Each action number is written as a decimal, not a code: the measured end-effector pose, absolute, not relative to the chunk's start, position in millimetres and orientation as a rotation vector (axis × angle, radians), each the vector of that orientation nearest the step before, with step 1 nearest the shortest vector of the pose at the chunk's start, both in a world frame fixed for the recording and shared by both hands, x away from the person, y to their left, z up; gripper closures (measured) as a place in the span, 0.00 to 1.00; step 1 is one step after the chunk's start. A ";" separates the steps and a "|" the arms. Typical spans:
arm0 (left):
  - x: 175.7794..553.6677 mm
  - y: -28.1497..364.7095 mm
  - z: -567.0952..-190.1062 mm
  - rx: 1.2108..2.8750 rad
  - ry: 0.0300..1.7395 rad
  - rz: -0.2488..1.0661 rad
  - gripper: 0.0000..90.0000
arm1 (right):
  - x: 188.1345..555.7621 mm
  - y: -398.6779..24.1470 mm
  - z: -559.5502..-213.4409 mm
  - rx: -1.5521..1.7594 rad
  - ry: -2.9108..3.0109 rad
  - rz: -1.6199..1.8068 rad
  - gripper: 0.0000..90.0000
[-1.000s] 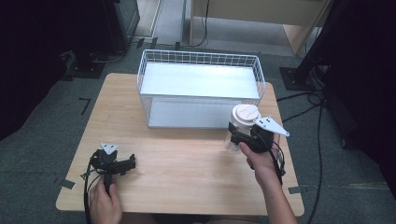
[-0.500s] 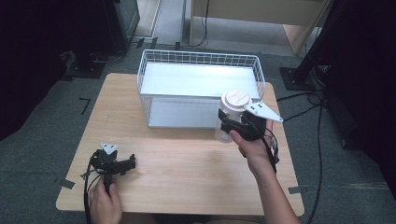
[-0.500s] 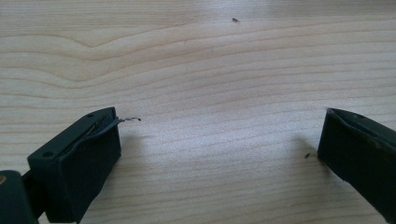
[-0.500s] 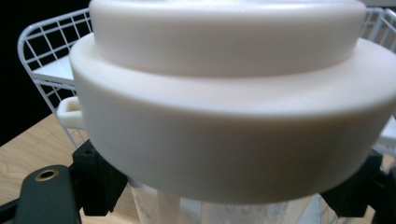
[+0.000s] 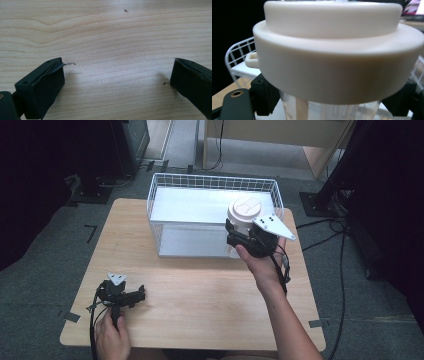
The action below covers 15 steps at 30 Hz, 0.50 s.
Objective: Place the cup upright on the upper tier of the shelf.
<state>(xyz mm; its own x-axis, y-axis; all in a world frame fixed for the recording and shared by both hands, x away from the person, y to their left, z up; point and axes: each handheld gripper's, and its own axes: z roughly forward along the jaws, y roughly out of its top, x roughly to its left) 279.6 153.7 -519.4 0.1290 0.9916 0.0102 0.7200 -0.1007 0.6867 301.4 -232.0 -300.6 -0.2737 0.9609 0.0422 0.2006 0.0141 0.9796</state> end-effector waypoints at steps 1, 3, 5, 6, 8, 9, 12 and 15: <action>279.6 153.7 -519.4 1.880 1.645 0.665 0.00 | 301.7 -230.3 -299.3 1.216 1.543 1.333 0.18; 279.7 153.7 -519.4 1.880 1.645 0.665 0.00 | 301.8 -227.3 -296.5 1.203 1.506 1.368 0.18; 279.6 153.7 -519.4 1.880 1.645 0.665 0.00 | 302.2 -225.8 -295.0 1.179 1.485 1.377 0.18; 279.7 153.7 -519.4 1.880 1.646 0.665 0.00 | 302.6 -222.4 -291.7 1.143 1.444 1.387 0.18; 279.7 153.7 -519.4 1.880 1.645 0.665 0.00 | 303.4 -221.2 -289.9 1.131 1.426 1.393 0.18; 279.7 153.7 -519.4 1.880 1.645 0.665 0.00 | 304.6 -219.8 -288.0 1.131 1.412 1.407 0.17; 279.7 153.8 -519.4 1.880 1.645 0.665 0.00 | 311.7 -217.1 -282.8 1.131 1.384 1.431 0.17; 279.7 153.6 -519.4 1.878 1.646 0.665 0.00 | 324.1 -213.8 -276.8 1.133 1.358 1.443 0.17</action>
<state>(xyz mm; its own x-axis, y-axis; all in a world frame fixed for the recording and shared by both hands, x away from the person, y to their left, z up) 279.7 153.6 -519.4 0.1278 0.9918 0.0092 0.7193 -0.0991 0.6876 324.1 -213.8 -276.8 -0.2462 0.9668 0.0688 0.0100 -0.0684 0.9976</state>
